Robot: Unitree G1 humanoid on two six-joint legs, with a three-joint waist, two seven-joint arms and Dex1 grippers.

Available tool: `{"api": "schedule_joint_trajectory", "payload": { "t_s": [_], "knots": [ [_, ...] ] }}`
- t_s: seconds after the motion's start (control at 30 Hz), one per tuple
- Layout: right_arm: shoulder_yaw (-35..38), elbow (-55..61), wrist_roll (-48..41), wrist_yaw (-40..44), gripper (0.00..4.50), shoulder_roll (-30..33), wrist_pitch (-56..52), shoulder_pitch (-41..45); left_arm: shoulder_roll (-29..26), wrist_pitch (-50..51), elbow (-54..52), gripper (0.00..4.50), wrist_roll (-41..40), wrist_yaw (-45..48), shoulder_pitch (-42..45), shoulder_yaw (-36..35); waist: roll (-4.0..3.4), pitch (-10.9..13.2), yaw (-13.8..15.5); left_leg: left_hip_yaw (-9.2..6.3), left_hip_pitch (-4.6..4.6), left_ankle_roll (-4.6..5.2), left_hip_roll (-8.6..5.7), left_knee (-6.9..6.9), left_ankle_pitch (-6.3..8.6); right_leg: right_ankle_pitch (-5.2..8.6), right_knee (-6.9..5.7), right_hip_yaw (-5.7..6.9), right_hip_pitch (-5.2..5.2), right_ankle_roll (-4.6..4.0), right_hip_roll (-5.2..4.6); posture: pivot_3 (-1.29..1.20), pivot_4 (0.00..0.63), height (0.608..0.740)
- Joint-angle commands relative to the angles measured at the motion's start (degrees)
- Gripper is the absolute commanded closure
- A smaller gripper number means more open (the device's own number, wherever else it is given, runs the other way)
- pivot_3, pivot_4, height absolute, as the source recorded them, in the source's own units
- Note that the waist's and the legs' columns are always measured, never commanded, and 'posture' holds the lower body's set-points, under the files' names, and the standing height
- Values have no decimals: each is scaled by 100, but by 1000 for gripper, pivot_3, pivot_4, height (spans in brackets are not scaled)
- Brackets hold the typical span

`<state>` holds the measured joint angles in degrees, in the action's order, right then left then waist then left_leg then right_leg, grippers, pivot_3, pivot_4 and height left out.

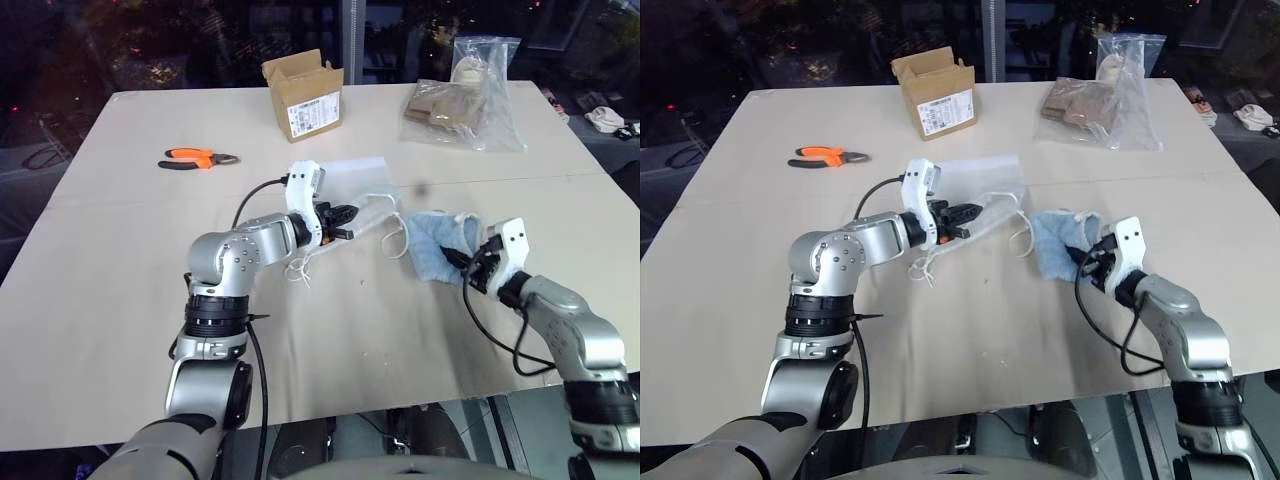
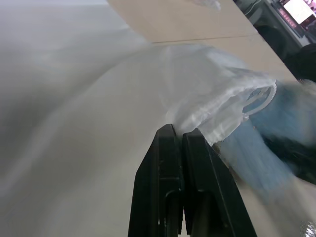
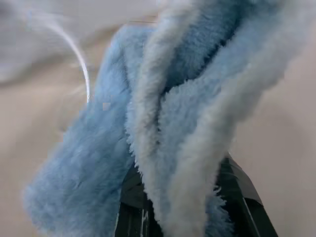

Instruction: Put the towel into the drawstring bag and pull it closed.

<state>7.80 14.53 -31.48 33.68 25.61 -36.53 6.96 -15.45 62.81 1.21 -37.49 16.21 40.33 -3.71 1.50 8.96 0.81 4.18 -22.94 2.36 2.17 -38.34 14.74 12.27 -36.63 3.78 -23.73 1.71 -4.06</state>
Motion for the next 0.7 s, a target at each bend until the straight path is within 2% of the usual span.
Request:
{"api": "schedule_joint_trajectory", "payload": {
  "t_s": [0.03,0.1,0.23,0.33,0.43,0.5,0.7],
  "knots": [
    [466,1628,-1357,902,4439,528,-432,-742,-77,-113,111,4500,127,333,247,172,-4,3,10,-1,0,1,-1,3,1,2,7,0,1,3,-1,0,150,740],
    [315,1933,-1549,817,4439,614,-580,-812,-117,-114,190,4500,185,535,315,318,2,5,-27,-4,1,28,0,4,18,4,12,1,3,6,1,0,150,740],
    [-455,1739,-861,228,4440,246,-407,-202,-178,-157,201,4500,283,895,366,542,4,11,-109,-3,11,35,0,3,22,10,10,-8,1,14,6,0,150,740],
    [-1229,854,270,-465,4440,-182,-85,499,-170,33,32,4500,128,1124,345,570,8,13,-139,-9,21,35,2,-2,20,21,-7,-9,1,-5,11,0,150,740],
    [-1745,-70,1226,-922,4440,-356,208,946,-163,220,-223,4500,-42,1289,292,534,8,13,-114,-10,17,32,2,-3,16,16,-12,-12,-2,-7,11,0,150,740],
    [-1827,-578,1568,-1197,4440,-536,323,1168,-190,354,-404,4500,-152,1383,241,503,8,13,-111,-9,9,25,-1,-2,12,-4,-10,-12,-3,-9,7,0,150,740],
    [-2179,-960,2273,-1165,4442,-513,598,1405,-266,527,-633,4500,-223,1386,143,404,8,13,-125,-3,-1,2,-5,3,2,6,5,-20,-8,8,2,0,150,740]
  ]
}}
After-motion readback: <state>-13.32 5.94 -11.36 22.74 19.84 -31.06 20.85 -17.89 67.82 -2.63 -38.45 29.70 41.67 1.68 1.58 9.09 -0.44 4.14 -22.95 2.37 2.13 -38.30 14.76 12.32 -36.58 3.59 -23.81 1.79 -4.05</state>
